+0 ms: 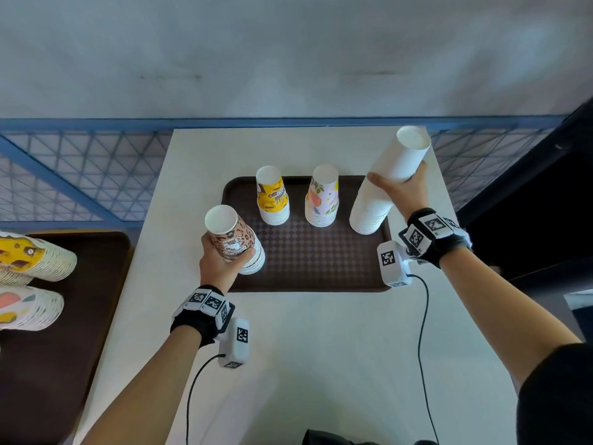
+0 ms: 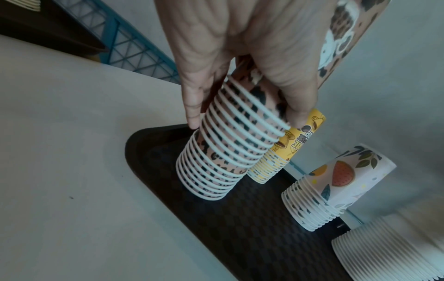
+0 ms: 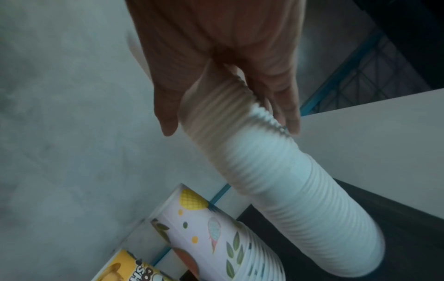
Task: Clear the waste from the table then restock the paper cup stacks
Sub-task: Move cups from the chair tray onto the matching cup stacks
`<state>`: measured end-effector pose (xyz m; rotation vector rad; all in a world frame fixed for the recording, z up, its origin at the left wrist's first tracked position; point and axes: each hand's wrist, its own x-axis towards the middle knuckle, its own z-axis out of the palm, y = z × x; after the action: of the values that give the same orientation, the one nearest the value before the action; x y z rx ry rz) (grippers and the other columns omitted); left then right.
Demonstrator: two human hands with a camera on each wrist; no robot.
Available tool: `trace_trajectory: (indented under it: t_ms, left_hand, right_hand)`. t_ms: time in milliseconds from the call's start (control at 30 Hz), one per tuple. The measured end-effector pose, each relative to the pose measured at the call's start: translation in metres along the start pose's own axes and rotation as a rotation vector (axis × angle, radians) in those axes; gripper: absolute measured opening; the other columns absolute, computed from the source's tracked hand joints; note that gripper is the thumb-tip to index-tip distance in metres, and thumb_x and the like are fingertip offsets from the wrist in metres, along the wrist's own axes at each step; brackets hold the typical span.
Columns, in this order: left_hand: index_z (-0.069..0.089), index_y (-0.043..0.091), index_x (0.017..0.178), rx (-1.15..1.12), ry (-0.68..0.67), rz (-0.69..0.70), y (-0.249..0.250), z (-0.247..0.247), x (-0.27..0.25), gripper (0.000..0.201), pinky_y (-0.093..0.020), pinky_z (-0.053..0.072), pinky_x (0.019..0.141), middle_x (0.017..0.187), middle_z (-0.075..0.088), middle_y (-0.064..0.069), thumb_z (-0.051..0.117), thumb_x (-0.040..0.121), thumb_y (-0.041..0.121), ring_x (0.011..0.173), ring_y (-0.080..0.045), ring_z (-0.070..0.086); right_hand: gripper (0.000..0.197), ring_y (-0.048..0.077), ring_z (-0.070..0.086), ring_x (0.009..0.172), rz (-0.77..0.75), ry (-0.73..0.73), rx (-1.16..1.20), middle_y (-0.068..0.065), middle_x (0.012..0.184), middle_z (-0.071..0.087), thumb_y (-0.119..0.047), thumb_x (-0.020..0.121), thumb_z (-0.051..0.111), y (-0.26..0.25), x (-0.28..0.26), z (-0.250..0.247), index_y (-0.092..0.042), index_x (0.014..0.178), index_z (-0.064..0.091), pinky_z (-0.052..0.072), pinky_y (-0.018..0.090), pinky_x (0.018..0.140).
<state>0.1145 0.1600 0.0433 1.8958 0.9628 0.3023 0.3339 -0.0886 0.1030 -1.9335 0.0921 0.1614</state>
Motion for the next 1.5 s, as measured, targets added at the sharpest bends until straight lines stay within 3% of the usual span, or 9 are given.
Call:
trace_trajectory:
  t_ms: [100, 233, 433, 533, 667, 833, 933, 1200, 1500]
  left_hand:
    - [0.030, 0.010, 0.132, -0.008, -0.058, -0.010, -0.006, -0.002, 0.000, 0.083, -0.033, 0.039, 0.100, 0.131, 0.054, -0.011, 0.080, 0.067, 0.020, 0.120, -0.029, 0.053]
    - [0.022, 0.014, 0.139, -0.067, -0.122, 0.023, -0.011, -0.014, 0.000, 0.089, -0.028, 0.038, 0.099, 0.139, 0.046, -0.010, 0.077, 0.069, 0.011, 0.126, -0.025, 0.048]
    - [0.023, 0.016, 0.141, -0.081, -0.038, 0.047, -0.017, -0.057, -0.006, 0.078, -0.040, 0.040, 0.106, 0.136, 0.044, -0.019, 0.068, 0.078, 0.010, 0.127, -0.027, 0.044]
    - [0.033, 0.015, 0.135, -0.168, 0.085, 0.043, -0.030, -0.092, -0.011, 0.063, -0.025, 0.049, 0.090, 0.123, 0.052, -0.016, 0.063, 0.080, 0.005, 0.112, -0.025, 0.054]
    - [0.040, 0.010, 0.128, -0.208, 0.279, 0.002, -0.059, -0.149, -0.017, 0.051, -0.001, 0.044, 0.064, 0.108, 0.056, -0.010, 0.060, 0.081, 0.002, 0.093, -0.020, 0.057]
    - [0.041, 0.007, 0.127, -0.254, 0.514, -0.114, -0.109, -0.225, -0.025, 0.050, -0.013, 0.045, 0.068, 0.109, 0.054, -0.014, 0.061, 0.081, 0.003, 0.091, -0.023, 0.057]
    - [0.039, 0.009, 0.128, -0.254, 0.604, -0.169, -0.135, -0.261, -0.022, 0.055, -0.018, 0.044, 0.070, 0.118, 0.054, -0.015, 0.065, 0.079, 0.006, 0.093, -0.021, 0.056]
    - [0.032, 0.012, 0.136, -0.176, 0.603, -0.163, -0.181, -0.320, 0.022, 0.075, -0.047, 0.043, 0.101, 0.136, 0.046, -0.011, 0.073, 0.074, 0.013, 0.119, -0.024, 0.050]
    - [0.037, 0.019, 0.132, -0.153, 0.464, -0.093, -0.198, -0.336, 0.061, 0.071, -0.028, 0.039, 0.095, 0.125, 0.052, 0.004, 0.076, 0.073, 0.024, 0.116, -0.014, 0.049]
  right_hand:
    - [0.108, 0.029, 0.045, 0.128, 0.046, -0.021, -0.025, 0.015, 0.139, 0.045, -0.034, 0.063, 0.082, 0.003, -0.006, 0.002, -0.017, 0.143, 0.012, 0.036, 0.043, 0.109]
    - [0.110, 0.026, 0.022, 0.142, -0.206, 0.237, -0.006, 0.014, 0.152, 0.020, -0.039, 0.067, 0.078, -0.022, -0.027, 0.005, -0.008, 0.146, 0.008, 0.018, 0.034, 0.115]
    - [0.066, 0.009, 0.034, 0.126, -0.701, 0.169, 0.080, -0.001, 0.130, 0.036, -0.031, 0.080, 0.061, -0.086, -0.084, 0.066, 0.000, 0.133, 0.035, 0.019, 0.007, 0.106]
    - [0.038, 0.010, 0.050, 0.110, -0.777, -0.014, 0.096, 0.007, 0.115, 0.056, -0.024, 0.083, 0.057, -0.111, -0.122, 0.120, -0.002, 0.114, 0.054, 0.031, 0.004, 0.095]
    - [0.021, 0.011, 0.060, 0.093, -0.784, -0.279, 0.146, 0.008, 0.100, 0.067, -0.018, 0.084, 0.057, -0.130, -0.173, 0.204, -0.004, 0.099, 0.063, 0.044, 0.012, 0.087]
    - [0.021, -0.002, 0.057, 0.074, -0.654, -0.654, 0.085, 0.001, 0.087, 0.063, -0.017, 0.080, 0.066, -0.139, -0.230, 0.311, -0.012, 0.100, 0.060, 0.044, 0.009, 0.074]
    - [0.033, 0.013, 0.058, 0.080, -0.528, -0.816, -0.037, 0.001, 0.092, 0.058, -0.021, 0.079, 0.069, -0.140, -0.254, 0.367, -0.014, 0.109, 0.056, 0.047, 0.022, 0.079]
    - [0.070, 0.025, 0.054, 0.111, -0.375, -0.944, -0.168, 0.010, 0.124, 0.050, -0.025, 0.077, 0.073, -0.143, -0.279, 0.467, -0.015, 0.134, 0.035, 0.044, 0.042, 0.101]
    - [0.092, 0.028, 0.041, 0.132, -0.290, -1.010, -0.221, 0.016, 0.145, 0.039, -0.021, 0.076, 0.075, -0.135, -0.284, 0.536, -0.016, 0.145, 0.014, 0.034, 0.037, 0.106]
